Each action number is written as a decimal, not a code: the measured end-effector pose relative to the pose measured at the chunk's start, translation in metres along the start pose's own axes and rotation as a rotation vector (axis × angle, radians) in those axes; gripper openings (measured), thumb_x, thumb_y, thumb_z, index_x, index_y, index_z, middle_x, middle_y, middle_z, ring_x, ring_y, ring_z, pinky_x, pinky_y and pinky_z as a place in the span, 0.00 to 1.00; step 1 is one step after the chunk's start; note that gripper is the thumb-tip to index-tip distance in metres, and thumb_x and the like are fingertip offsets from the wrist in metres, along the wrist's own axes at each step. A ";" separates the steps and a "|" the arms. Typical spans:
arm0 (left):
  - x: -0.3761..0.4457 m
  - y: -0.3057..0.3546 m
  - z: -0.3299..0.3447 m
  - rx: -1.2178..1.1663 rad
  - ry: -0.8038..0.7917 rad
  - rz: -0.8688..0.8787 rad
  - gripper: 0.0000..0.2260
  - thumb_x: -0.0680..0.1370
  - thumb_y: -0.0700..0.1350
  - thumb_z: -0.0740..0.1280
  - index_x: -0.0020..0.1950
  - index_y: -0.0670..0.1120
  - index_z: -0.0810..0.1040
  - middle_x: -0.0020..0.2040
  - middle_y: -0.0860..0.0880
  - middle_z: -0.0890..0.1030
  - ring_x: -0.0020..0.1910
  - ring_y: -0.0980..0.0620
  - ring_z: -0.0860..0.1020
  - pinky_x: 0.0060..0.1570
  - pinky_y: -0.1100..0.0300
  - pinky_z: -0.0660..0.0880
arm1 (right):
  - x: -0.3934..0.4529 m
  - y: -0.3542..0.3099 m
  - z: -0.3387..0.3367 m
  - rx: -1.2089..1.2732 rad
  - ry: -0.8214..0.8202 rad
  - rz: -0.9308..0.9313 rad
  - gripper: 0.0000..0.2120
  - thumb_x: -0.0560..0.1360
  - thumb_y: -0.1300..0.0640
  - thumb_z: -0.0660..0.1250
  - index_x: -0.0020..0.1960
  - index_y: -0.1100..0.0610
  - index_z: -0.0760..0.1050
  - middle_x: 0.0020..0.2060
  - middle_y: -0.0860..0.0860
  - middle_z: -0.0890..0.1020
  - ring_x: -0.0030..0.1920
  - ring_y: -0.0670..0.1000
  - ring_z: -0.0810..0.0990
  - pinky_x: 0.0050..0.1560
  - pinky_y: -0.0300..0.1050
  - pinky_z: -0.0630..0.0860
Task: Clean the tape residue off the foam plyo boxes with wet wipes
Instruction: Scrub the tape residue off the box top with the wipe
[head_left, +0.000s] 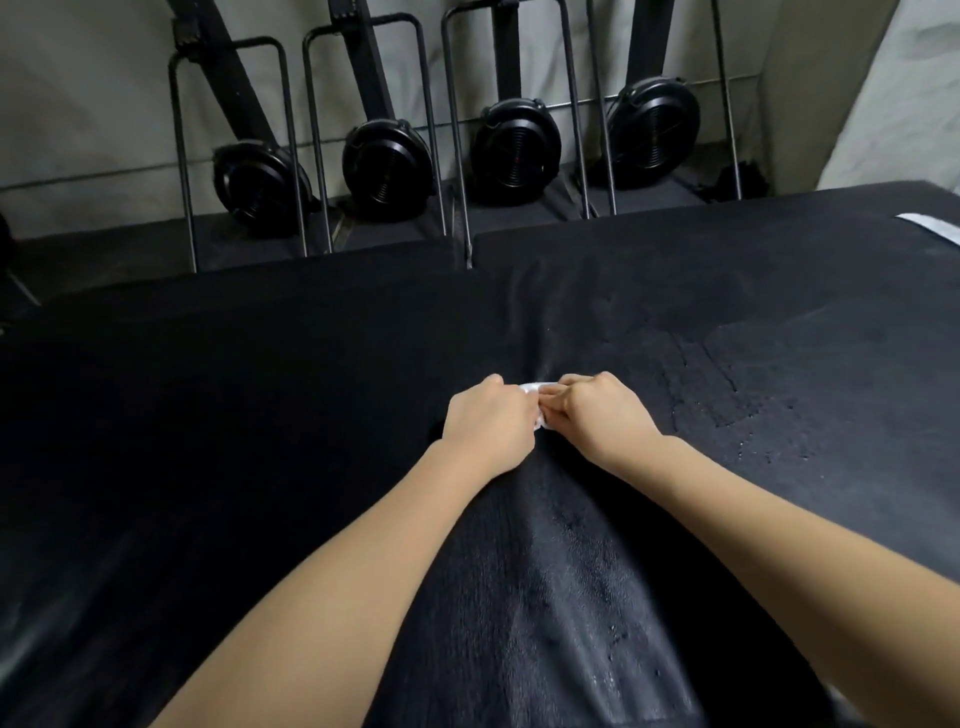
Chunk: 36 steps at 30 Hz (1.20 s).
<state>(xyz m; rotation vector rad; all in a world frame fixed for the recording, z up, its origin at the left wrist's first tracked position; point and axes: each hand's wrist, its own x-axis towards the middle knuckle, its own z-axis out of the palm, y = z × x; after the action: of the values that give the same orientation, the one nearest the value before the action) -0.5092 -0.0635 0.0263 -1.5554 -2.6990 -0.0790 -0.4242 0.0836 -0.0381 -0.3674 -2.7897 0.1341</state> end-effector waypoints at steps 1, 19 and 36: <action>0.001 0.001 -0.001 0.008 -0.005 0.009 0.11 0.83 0.49 0.58 0.59 0.52 0.79 0.42 0.54 0.69 0.50 0.52 0.72 0.39 0.56 0.65 | 0.000 -0.002 0.000 0.003 0.005 0.015 0.16 0.81 0.52 0.57 0.47 0.51 0.83 0.40 0.49 0.82 0.43 0.52 0.79 0.44 0.43 0.64; -0.136 0.041 0.001 -0.032 -0.012 0.071 0.12 0.83 0.53 0.59 0.63 0.53 0.76 0.45 0.51 0.66 0.36 0.52 0.65 0.37 0.57 0.65 | -0.135 -0.048 -0.025 -0.034 -0.033 -0.114 0.19 0.81 0.46 0.53 0.48 0.48 0.82 0.50 0.43 0.84 0.49 0.45 0.79 0.45 0.48 0.74; -0.186 0.049 -0.015 -0.002 -0.087 0.124 0.09 0.83 0.50 0.58 0.59 0.54 0.76 0.45 0.50 0.65 0.36 0.52 0.64 0.37 0.57 0.64 | -0.185 -0.085 -0.052 -0.075 -0.052 -0.135 0.17 0.83 0.44 0.52 0.43 0.46 0.75 0.41 0.42 0.78 0.45 0.42 0.73 0.40 0.43 0.61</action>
<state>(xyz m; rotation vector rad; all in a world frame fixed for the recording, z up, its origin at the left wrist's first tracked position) -0.3739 -0.2001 0.0337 -1.7616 -2.6582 -0.0121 -0.2580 -0.0446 -0.0343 -0.1951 -2.8657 0.0072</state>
